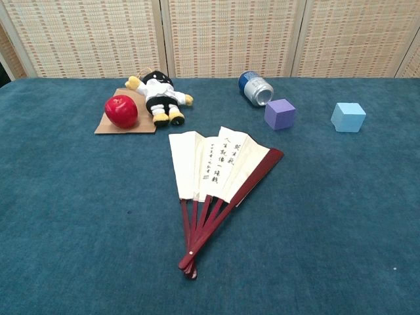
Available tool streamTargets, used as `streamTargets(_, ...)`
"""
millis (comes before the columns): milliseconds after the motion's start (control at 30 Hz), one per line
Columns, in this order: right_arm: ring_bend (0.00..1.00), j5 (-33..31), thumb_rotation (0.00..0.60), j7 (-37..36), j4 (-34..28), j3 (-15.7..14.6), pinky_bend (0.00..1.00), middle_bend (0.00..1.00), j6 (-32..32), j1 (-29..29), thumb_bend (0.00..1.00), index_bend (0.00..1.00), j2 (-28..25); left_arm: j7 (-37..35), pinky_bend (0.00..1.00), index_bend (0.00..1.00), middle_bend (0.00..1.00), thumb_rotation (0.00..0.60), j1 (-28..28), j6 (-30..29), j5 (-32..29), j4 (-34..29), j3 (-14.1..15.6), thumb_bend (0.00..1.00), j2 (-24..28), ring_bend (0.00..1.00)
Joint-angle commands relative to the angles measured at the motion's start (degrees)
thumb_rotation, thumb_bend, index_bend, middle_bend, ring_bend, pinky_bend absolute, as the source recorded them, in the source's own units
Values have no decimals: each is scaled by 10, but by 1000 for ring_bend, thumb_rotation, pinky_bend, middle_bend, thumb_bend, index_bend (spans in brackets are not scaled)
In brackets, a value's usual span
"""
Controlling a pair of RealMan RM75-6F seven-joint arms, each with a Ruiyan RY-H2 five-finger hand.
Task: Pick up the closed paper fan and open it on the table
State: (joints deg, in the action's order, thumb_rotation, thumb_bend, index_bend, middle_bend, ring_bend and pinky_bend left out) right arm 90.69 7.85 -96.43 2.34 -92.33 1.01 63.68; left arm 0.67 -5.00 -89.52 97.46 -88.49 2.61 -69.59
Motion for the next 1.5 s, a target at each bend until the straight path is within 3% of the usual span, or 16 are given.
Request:
streamTargets(33,0,1,600,-5,1,1,0,0,0,-1,157,0,0,9,77,0,0,600,-2,2,-3,-1,-3,458,-3,0)
streamTargets(267,0,9,600,-3,14,1,0,0,11,-11,157,0,15,2,72,0,0,600,0,0,9,10,5,459,-13,0)
streamTargets(467,0,51,600,41,6,2,0,0,91,-75,157,4,40,-27,65,0,0,600,-3,-5,15,30,6,460,-20,0)
streamTargets(667,0,42,600,109,29,43,0,0,234,-191,157,225,115,-35,65,0,0,600,-5,5,8,31,7,460,-20,0)
streamTargets(833,0,12,600,151,110,70,0,0,318,-271,157,311,216,-35,65,0,0,600,-4,6,0,35,6,460,-20,0)
streamTargets(933,0,6,600,153,170,75,0,0,331,-300,157,341,277,-20,66,0,0,600,1,0,-9,42,0,459,-25,0)
streamTargets(1133,0,-7,600,123,301,74,0,0,340,-339,157,345,386,-9,70,0,0,600,-1,8,-25,48,-9,460,-29,0)
streamTargets(1500,0,3,600,36,509,64,0,0,311,-385,157,403,526,-7,73,0,0,600,-5,24,-40,30,-11,460,-17,0)
